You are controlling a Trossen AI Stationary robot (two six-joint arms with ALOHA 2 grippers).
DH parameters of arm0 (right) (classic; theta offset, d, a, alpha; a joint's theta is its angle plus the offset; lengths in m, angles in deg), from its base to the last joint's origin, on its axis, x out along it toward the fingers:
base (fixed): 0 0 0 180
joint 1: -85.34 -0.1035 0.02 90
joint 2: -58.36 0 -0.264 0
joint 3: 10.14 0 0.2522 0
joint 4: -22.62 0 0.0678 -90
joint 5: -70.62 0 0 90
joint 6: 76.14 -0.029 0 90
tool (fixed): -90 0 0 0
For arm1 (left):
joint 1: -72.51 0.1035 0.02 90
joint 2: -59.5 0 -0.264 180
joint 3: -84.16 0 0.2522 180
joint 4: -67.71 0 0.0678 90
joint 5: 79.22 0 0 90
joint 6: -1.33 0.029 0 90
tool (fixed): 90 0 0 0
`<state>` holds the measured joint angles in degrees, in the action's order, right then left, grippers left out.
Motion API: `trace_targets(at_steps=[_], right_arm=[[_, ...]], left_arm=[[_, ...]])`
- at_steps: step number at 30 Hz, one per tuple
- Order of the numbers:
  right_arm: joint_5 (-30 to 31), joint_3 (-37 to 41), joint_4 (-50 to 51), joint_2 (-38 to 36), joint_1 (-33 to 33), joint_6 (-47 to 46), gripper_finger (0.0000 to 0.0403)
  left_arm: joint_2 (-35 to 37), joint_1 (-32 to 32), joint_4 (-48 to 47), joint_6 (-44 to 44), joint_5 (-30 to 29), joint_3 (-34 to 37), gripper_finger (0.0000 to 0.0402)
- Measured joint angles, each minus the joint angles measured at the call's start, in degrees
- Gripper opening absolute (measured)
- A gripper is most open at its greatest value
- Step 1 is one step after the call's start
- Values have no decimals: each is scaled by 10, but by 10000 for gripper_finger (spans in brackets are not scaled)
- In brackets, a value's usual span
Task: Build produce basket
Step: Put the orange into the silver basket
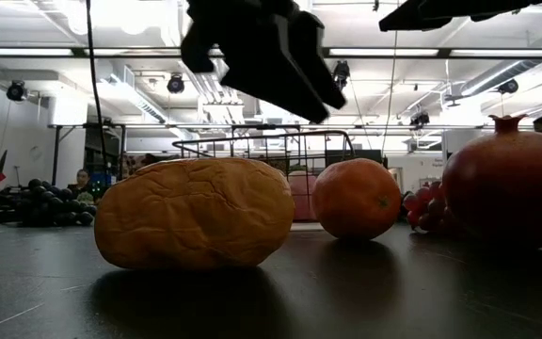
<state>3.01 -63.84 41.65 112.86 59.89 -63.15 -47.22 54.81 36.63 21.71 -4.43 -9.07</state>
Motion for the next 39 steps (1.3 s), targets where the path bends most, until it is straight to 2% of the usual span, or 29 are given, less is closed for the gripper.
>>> trace_targets(at_steps=[7,10,14,20,30,39], right_arm=[[-1,0,4,0,0,-3,327],[-1,4,4,0,0,-4,327],[-1,9,5,0,0,-11,327],[-1,13,4,0,0,-23,327],[1,14,2,-1,0,-21,327],[1,14,1,-1,0,-29,327]], left_arm=[[-1,29,67,43,63,38,333],[-1,42,78,100,90,57,333],[-22,50,96,159,92,72,333],[-44,55,160,189,106,72,333],[-50,75,172,175,159,80,333],[-63,76,190,159,167,84,317]])
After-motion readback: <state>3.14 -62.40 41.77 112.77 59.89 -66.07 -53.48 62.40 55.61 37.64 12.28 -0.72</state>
